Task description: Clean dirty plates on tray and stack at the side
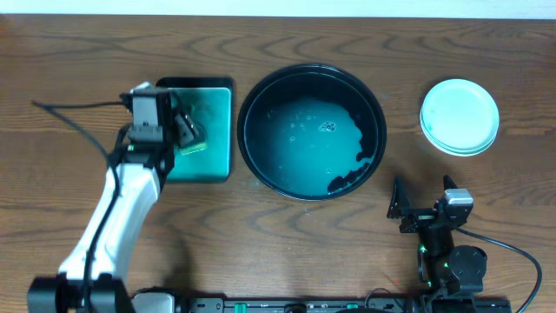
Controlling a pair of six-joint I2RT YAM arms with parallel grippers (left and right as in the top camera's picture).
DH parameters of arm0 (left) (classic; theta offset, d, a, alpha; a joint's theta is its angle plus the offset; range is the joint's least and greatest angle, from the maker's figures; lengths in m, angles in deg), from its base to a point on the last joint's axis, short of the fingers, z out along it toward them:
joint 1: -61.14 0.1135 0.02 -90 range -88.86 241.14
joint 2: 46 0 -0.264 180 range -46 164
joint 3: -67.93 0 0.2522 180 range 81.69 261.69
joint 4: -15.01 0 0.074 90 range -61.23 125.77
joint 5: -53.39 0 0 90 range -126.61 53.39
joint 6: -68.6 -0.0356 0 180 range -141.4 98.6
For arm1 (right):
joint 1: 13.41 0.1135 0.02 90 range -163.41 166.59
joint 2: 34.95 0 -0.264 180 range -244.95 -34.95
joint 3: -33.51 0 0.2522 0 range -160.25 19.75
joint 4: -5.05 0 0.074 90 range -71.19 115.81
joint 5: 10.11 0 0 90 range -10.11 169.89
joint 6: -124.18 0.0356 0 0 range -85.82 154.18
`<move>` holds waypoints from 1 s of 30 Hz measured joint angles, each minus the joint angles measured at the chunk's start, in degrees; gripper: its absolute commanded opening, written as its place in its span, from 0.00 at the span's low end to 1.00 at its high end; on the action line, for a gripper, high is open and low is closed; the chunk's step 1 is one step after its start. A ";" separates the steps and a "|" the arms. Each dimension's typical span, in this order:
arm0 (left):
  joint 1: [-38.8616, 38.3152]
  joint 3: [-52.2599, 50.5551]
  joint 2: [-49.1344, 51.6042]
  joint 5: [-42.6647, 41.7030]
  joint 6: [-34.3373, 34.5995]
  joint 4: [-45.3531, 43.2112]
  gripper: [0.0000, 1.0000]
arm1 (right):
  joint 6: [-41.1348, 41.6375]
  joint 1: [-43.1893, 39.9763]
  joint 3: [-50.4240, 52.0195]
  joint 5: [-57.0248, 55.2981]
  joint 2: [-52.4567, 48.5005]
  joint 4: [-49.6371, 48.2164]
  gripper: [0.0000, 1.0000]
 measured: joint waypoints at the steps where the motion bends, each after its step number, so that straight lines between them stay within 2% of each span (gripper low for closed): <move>1: 0.00 -1.55 -1.53 0.00 -0.66 -0.50 0.79 | 0.00 0.00 0.00 0.00 0.00 0.00 0.99; 9: 0.00 -13.94 -15.15 -1.86 -8.70 -9.99 0.79 | 0.00 0.00 0.00 0.00 0.07 -0.02 0.99; 22: 0.00 -29.97 -47.15 -5.11 -16.04 -10.84 0.79 | -0.02 0.00 0.00 -0.02 0.13 0.00 0.99; 30: 0.00 -36.50 -51.89 -6.47 -16.48 -11.13 0.79 | 0.00 0.00 0.00 -0.02 0.13 0.00 0.99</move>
